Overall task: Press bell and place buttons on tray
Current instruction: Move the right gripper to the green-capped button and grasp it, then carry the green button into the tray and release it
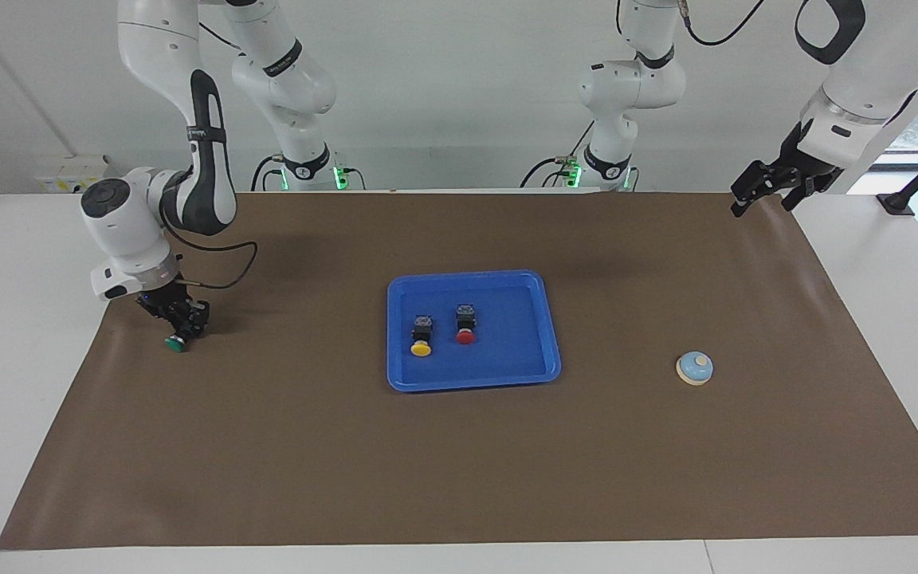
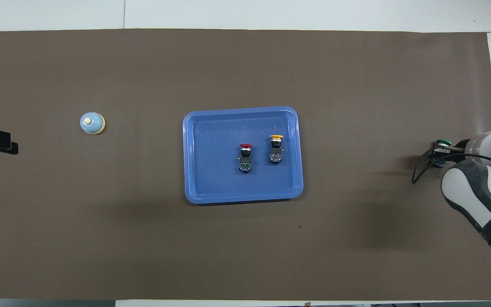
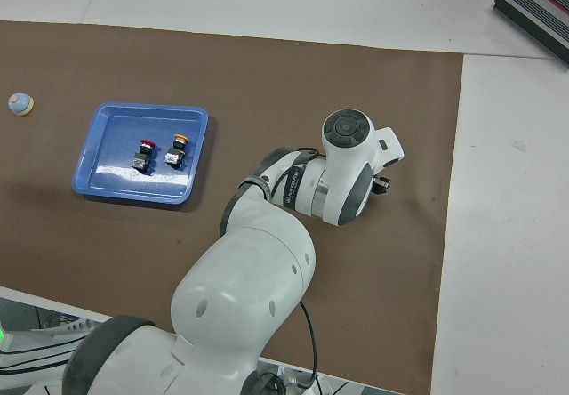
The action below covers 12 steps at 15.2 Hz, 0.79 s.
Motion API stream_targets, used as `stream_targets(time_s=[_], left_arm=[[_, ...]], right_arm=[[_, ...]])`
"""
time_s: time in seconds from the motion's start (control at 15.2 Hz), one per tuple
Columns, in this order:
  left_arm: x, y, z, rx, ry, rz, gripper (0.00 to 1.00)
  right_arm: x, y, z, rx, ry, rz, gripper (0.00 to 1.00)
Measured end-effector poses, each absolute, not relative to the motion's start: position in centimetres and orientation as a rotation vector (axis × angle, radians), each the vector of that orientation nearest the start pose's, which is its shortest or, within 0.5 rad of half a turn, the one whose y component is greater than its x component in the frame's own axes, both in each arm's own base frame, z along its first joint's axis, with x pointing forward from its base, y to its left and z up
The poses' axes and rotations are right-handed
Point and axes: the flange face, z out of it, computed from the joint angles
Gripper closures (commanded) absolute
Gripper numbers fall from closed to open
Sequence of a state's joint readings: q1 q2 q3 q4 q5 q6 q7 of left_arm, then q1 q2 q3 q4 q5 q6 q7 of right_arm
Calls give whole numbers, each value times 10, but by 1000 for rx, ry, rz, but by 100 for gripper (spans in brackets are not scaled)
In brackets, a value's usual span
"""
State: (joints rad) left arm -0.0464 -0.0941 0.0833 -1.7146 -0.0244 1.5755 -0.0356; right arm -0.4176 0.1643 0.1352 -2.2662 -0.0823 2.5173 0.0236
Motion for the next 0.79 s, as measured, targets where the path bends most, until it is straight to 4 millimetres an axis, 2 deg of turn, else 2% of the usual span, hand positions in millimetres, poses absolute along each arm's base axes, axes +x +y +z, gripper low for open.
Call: stream_targets(time_s=[0.2, 0.26, 0.4, 0.46, 0.59, 0.72, 0.79], left_arm=[[523, 19, 608, -3171, -115, 72, 0], [523, 19, 608, -3171, -115, 72, 0], [523, 19, 608, -3171, -115, 72, 0], [523, 19, 608, -3171, -115, 72, 0], [523, 19, 608, -3171, -115, 72, 0], [523, 19, 608, -3171, -115, 72, 0], [523, 19, 608, -3171, -115, 72, 0]], right_arm=[[529, -141, 303, -3158, 356, -144, 100], [536, -132, 311, -3161, 327, -124, 100], [558, -101, 344, -3162, 274, -74, 100], [571, -78, 367, -3158, 267, -55, 100], [592, -18, 413, -3143, 298, -38, 100], [600, 55, 447, -3113, 307, -47, 100], [601, 92, 458, -3103, 297, -63, 100]])
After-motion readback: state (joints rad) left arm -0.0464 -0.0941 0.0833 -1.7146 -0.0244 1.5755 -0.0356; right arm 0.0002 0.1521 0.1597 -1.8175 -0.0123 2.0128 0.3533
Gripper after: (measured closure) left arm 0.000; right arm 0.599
